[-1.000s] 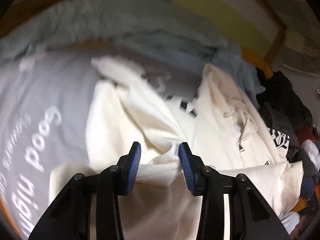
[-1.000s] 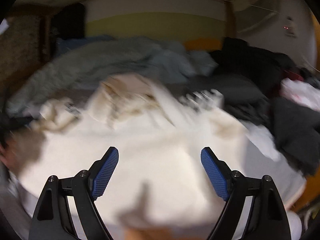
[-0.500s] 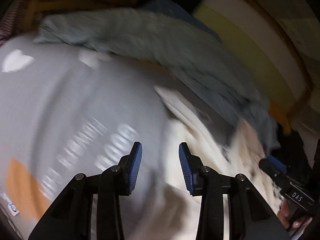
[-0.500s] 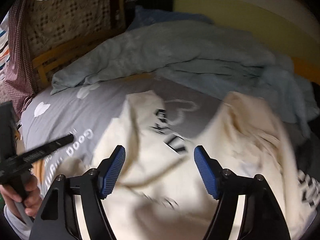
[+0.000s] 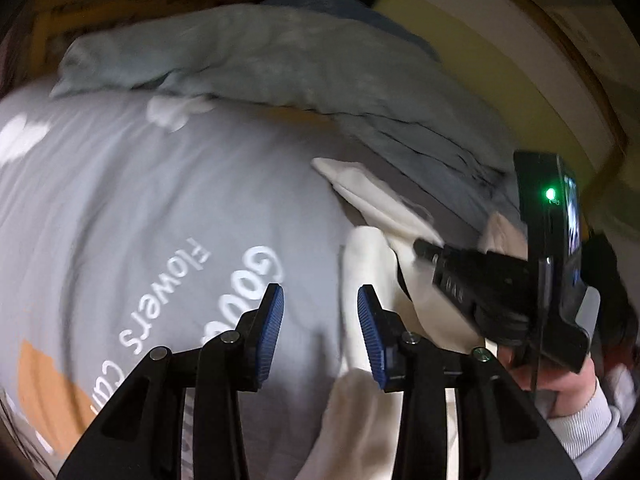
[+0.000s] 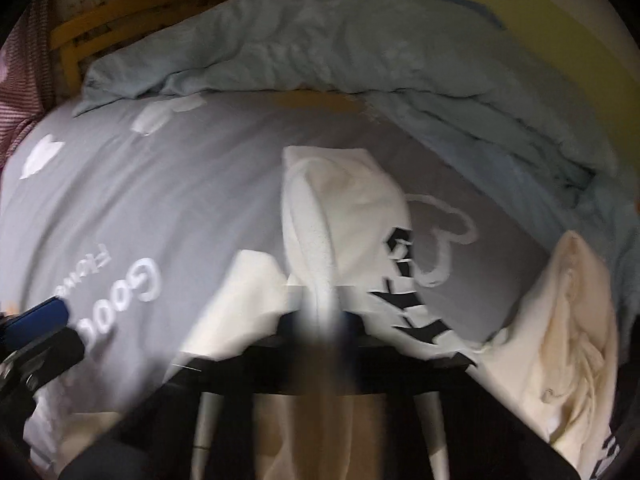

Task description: Fold large clothes

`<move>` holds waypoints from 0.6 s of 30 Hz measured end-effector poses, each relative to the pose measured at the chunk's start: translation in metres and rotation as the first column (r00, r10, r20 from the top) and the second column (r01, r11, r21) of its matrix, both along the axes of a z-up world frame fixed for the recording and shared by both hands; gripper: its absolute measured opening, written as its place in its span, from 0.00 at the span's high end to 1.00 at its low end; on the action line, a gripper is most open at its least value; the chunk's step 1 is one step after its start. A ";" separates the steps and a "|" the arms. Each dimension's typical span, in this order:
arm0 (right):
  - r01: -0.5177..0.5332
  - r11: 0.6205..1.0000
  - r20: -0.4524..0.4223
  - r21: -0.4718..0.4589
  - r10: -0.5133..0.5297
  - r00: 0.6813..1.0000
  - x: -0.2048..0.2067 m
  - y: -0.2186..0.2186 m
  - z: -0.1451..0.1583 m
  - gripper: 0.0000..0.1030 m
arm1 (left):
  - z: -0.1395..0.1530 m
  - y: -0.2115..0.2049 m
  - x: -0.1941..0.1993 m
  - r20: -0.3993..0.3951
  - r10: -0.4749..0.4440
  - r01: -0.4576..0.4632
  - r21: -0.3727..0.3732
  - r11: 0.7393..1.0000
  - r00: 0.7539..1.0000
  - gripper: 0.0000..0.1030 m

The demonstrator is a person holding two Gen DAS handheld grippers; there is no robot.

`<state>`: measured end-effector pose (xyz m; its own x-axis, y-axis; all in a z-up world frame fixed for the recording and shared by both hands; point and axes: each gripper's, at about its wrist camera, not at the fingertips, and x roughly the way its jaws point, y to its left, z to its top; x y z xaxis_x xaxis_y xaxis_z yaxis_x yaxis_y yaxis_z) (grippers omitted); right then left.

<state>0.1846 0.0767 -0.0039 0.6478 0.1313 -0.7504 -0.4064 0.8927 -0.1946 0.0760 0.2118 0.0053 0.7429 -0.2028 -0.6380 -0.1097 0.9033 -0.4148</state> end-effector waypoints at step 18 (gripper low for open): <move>0.310 0.937 0.089 0.159 -0.326 0.941 -0.180 -0.192 -0.013 0.87 | -0.019 -0.057 0.027 -0.088 -0.153 0.165 0.153 0.974 0.984 0.64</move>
